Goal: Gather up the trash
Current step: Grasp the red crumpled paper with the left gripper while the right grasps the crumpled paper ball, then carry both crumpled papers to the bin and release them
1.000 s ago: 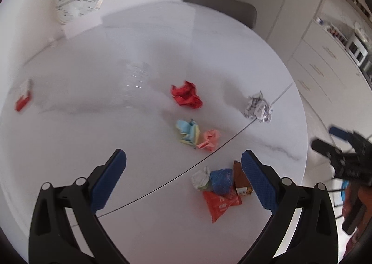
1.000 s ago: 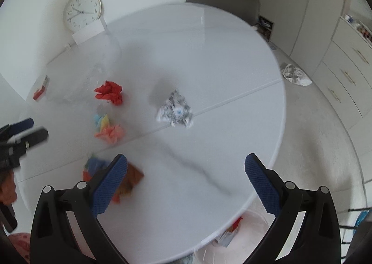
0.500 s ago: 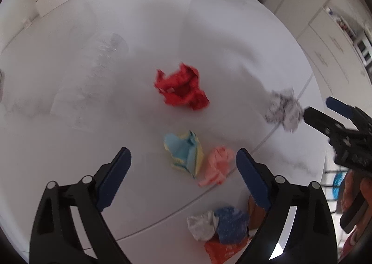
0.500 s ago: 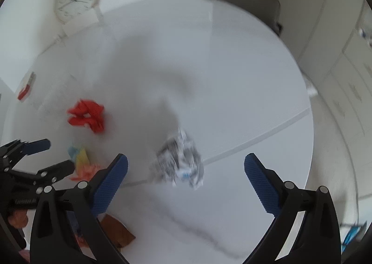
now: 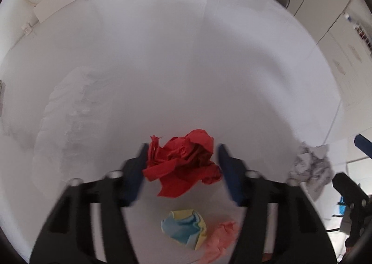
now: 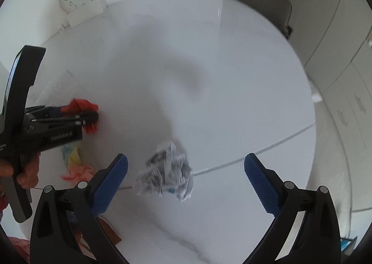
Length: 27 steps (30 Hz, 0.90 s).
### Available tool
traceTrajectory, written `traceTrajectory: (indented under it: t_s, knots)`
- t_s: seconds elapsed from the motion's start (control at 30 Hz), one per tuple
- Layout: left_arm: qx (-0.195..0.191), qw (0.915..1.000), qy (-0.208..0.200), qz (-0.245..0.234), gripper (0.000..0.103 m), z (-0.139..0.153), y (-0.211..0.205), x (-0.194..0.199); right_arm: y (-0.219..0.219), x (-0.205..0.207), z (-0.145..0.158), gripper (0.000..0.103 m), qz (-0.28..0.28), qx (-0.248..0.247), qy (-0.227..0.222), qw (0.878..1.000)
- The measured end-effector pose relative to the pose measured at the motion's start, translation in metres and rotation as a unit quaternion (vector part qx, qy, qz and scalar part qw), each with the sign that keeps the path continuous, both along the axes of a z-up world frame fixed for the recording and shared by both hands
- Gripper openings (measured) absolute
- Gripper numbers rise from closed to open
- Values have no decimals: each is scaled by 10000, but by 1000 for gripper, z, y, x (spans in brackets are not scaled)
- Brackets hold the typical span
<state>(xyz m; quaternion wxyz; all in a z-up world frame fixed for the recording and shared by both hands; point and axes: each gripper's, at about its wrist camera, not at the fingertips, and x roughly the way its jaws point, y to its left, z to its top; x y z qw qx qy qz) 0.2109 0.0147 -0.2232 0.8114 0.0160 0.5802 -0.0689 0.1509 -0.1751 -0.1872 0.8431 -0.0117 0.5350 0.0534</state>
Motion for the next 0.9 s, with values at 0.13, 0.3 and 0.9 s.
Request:
traceTrajectory:
  t_s: [0.13,0.3,0.9]
  knots:
    - [42,9999,-91,22,43,2,-4,-3,5,5,-14,100,6,58,100,9999]
    - [73,9997,-251,6,41,19,-2,-10,18,14,-31,84,167,-77,290,9994]
    - [-182,9903,-750,-1157,42,127,-72,-136,-56,-129,47,53,-823,453,-231,9953]
